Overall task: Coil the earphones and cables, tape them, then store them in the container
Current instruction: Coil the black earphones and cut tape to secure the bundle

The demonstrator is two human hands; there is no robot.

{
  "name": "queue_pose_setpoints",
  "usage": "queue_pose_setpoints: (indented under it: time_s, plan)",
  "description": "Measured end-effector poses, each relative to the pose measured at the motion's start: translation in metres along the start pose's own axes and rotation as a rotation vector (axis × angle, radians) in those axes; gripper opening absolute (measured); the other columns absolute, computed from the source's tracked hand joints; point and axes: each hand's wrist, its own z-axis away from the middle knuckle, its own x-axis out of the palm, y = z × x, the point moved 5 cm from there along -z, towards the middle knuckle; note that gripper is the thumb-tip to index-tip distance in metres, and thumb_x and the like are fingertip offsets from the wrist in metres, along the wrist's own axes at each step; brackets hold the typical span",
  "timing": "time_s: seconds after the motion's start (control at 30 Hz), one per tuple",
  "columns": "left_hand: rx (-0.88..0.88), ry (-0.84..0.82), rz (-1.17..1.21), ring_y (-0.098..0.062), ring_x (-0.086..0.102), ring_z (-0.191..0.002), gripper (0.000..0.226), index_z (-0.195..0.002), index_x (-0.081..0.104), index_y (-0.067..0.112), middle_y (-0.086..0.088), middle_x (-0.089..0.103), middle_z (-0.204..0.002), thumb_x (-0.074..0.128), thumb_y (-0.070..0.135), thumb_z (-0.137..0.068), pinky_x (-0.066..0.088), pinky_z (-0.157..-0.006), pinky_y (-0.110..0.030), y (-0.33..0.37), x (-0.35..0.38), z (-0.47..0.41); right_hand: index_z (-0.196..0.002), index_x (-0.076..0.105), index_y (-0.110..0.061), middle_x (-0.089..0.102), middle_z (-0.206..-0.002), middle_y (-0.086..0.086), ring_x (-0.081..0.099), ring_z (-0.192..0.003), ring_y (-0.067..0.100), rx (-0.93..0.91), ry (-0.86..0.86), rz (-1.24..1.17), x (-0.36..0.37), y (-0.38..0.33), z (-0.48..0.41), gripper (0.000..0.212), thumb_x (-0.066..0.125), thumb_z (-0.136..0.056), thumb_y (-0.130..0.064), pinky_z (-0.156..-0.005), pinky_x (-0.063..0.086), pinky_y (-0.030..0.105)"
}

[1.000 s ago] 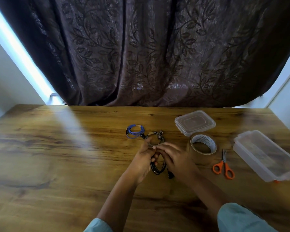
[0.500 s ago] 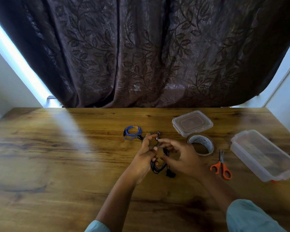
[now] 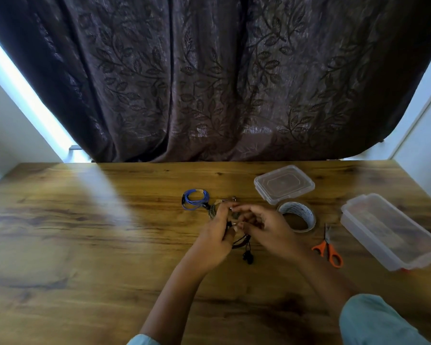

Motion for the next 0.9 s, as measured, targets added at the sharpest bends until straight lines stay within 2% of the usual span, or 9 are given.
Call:
queue_pose_setpoints:
  time_s: [0.1,0.2,0.3,0.4,0.47,0.63,0.7,0.8,0.9]
  plan:
    - [0.034,0.049,-0.096,-0.001,0.061,-0.092,0.048,-0.132,0.034,0.019,0.003,0.062,-0.106,0.050,0.001,-0.091,0.046,-0.071,-0.009,0.000,0.001,0.001,-0.104,0.059,-0.039,0.067,-0.099,-0.009,0.064,-0.094,0.004,0.005,-0.030,0.042,0.001,0.000,-0.002,0.028,0.063,-0.090,-0.014,-0.087,0.054,0.033]
    - [0.071,0.121,-0.180,-0.005,0.061,-0.096,0.046,-0.128,0.033,0.025,0.001,0.062,-0.107,0.052,0.005,-0.091,0.053,-0.076,-0.020,-0.004,0.003,0.003,-0.105,0.059,-0.033,0.066,-0.098,-0.011,0.063,-0.092,0.000,0.009,-0.045,0.072,0.002,-0.002,-0.004,0.023,0.058,-0.093,-0.013,-0.087,0.054,0.031]
    - [0.078,0.173,-0.235,-0.009,0.060,-0.100,0.041,-0.126,0.034,0.023,-0.002,0.060,-0.109,0.051,0.009,-0.092,0.055,-0.078,-0.028,-0.003,0.003,0.004,-0.102,0.053,-0.033,0.065,-0.096,-0.009,0.063,-0.091,0.000,0.006,-0.063,0.078,0.004,-0.004,-0.003,0.021,0.054,-0.095,-0.013,-0.085,0.054,0.032]
    - [0.092,0.201,-0.283,-0.010,0.060,-0.098,0.036,-0.122,0.034,0.026,-0.003,0.058,-0.109,0.049,0.010,-0.093,0.055,-0.077,-0.027,0.001,0.003,0.006,-0.103,0.050,-0.027,0.061,-0.092,-0.007,0.060,-0.088,0.002,-0.012,-0.065,0.084,0.004,-0.005,-0.003,0.013,0.051,-0.097,-0.016,-0.081,0.051,0.034]
    - [0.123,0.211,-0.334,-0.010,0.058,-0.096,0.032,-0.119,0.034,0.027,-0.004,0.057,-0.108,0.047,0.012,-0.094,0.054,-0.076,-0.026,0.005,0.003,0.007,-0.099,0.048,-0.028,0.056,-0.085,-0.009,0.056,-0.080,0.000,-0.028,-0.064,0.089,0.003,-0.007,-0.003,0.011,0.051,-0.097,-0.018,-0.076,0.049,0.031]
    - [0.158,0.232,-0.407,-0.010,0.055,-0.082,0.022,-0.117,0.045,0.018,-0.003,0.056,-0.100,0.048,0.014,-0.095,0.048,-0.067,-0.017,0.008,0.002,0.009,-0.092,0.050,-0.027,0.054,-0.082,-0.007,0.052,-0.076,0.004,0.003,-0.040,-0.033,0.002,-0.005,-0.001,0.012,0.052,-0.096,-0.016,-0.070,0.044,0.029]
    - [0.149,0.238,-0.426,-0.009,0.055,-0.081,0.019,-0.114,0.049,0.016,-0.004,0.056,-0.099,0.048,0.015,-0.095,0.045,-0.065,-0.013,0.007,0.003,0.009,-0.092,0.055,-0.024,0.057,-0.084,-0.007,0.055,-0.076,0.004,0.040,-0.029,-0.072,0.002,-0.004,0.001,0.010,0.053,-0.095,-0.014,-0.072,0.048,0.033]
    - [0.128,0.251,-0.451,-0.011,0.056,-0.081,0.023,-0.114,0.051,0.013,-0.006,0.057,-0.099,0.042,0.023,-0.096,0.048,-0.065,-0.017,0.009,0.002,0.011,-0.093,0.060,-0.026,0.062,-0.088,-0.005,0.061,-0.084,0.009,0.081,-0.007,-0.123,0.003,-0.002,0.003,0.013,0.055,-0.094,-0.014,-0.080,0.054,0.038]
    - [0.081,0.250,-0.448,-0.011,0.053,-0.082,0.024,-0.118,0.053,0.009,-0.008,0.055,-0.101,0.045,0.018,-0.097,0.044,-0.066,-0.017,0.010,0.001,0.012,-0.097,0.062,-0.021,0.065,-0.091,0.000,0.063,-0.088,0.015,0.083,0.008,-0.123,0.002,-0.002,0.003,0.010,0.060,-0.091,-0.013,-0.079,0.055,0.036]
